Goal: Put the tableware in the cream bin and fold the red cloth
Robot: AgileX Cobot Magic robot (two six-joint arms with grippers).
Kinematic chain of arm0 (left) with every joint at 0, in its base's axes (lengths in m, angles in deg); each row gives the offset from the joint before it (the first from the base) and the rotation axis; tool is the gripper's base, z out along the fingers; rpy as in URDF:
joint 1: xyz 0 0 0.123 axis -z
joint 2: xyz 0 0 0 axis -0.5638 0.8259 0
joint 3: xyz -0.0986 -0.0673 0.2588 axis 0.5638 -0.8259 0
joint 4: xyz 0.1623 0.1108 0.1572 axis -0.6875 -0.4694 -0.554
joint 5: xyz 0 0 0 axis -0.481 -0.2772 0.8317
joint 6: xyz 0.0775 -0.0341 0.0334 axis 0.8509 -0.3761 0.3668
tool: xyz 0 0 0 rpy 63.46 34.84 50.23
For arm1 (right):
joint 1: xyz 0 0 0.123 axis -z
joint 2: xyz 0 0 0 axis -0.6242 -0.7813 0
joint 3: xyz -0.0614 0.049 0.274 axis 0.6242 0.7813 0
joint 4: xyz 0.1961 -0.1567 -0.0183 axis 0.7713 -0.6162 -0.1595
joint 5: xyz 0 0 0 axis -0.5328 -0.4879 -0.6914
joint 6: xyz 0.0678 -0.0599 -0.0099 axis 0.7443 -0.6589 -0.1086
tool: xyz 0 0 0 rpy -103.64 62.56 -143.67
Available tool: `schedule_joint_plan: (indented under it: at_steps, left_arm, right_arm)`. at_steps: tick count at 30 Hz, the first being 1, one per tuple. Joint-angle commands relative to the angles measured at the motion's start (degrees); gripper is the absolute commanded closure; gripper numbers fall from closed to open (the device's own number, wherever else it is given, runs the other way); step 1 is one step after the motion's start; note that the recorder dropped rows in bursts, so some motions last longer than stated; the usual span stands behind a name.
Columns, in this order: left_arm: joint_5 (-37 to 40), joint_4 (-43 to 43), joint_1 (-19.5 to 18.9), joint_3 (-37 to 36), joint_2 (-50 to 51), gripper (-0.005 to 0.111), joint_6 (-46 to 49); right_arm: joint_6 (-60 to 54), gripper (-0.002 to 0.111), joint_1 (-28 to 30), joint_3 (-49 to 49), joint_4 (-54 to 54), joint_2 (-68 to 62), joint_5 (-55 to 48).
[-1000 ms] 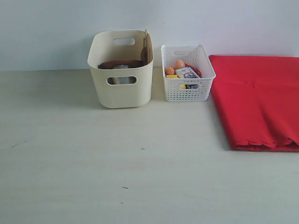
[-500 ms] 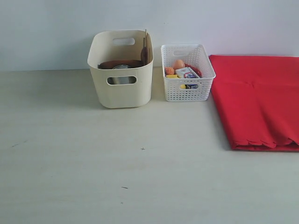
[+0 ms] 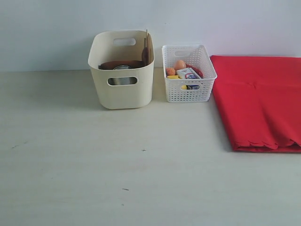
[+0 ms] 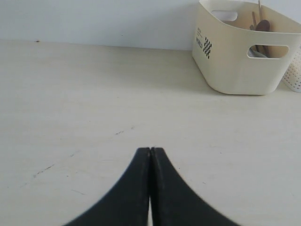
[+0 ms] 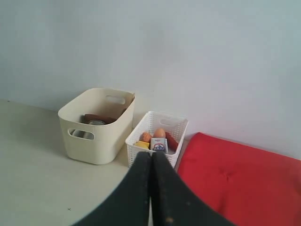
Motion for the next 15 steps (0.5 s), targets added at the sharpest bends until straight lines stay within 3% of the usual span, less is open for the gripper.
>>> schedule_joint_plan:
  at_steps: [1,15]
  left_arm:
    - [-0.5,0.6,-0.2,-0.1,-0.4,0.107,-0.3]
    - [-0.5,0.6,-0.2,-0.1,-0.4,0.107,-0.3]
  right_arm:
    - [-0.2,0.108,-0.1,0.2,-0.1,0.2,0.0]
    - [-0.2,0.108,-0.1,3.0,-0.1,0.2,1.9]
